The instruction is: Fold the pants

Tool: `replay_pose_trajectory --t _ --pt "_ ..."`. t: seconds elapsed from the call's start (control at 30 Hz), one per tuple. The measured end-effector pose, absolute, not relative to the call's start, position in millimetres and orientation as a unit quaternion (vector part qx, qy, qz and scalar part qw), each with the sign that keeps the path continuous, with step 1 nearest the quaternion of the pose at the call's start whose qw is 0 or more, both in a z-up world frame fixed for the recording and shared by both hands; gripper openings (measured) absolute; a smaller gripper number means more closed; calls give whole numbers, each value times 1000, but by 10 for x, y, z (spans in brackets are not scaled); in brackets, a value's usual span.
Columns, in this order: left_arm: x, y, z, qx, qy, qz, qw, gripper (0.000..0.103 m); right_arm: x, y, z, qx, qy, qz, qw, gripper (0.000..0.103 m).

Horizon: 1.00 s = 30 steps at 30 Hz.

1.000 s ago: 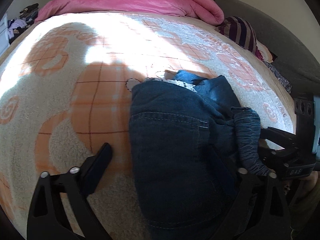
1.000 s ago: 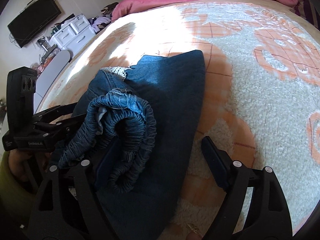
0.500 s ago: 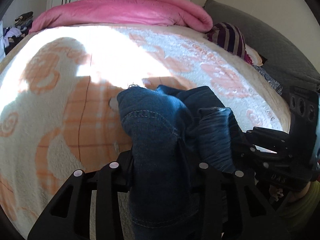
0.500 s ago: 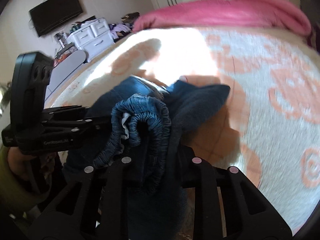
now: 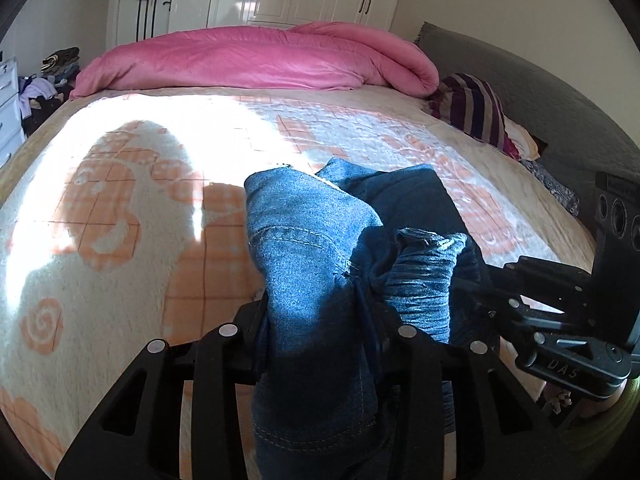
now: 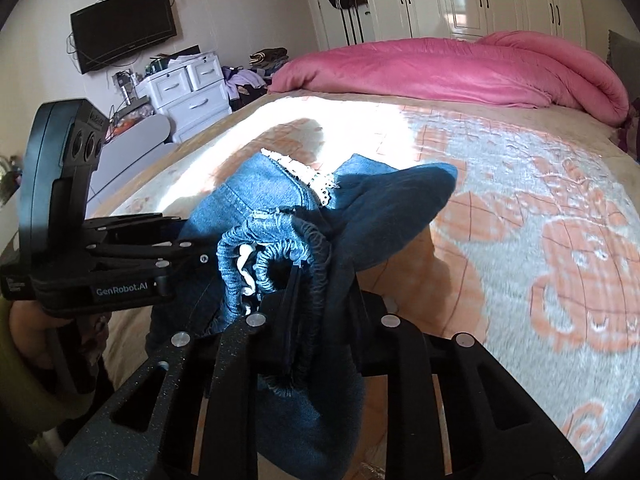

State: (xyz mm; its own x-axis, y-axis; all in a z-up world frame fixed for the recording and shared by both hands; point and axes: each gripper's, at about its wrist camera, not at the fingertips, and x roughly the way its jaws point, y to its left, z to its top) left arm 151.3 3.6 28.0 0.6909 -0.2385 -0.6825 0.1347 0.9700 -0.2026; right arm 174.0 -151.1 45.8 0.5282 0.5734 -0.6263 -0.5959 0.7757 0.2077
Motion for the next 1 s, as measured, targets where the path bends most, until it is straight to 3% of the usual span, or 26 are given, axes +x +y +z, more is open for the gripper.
replay_pose_trajectory --t 0.63,0.83,1.0 --pt "1795 207 -69 -83 403 -82 908 37 2039 -1477 92 -11 397 305 866 15" --pt "1819 266 -152 -84 411 -68 905 48 2055 -1504 42 1 406 294 865 18" --pt "1828 263 -188 -74 415 -56 905 56 2091 -1505 -14 -4 421 274 865 26"
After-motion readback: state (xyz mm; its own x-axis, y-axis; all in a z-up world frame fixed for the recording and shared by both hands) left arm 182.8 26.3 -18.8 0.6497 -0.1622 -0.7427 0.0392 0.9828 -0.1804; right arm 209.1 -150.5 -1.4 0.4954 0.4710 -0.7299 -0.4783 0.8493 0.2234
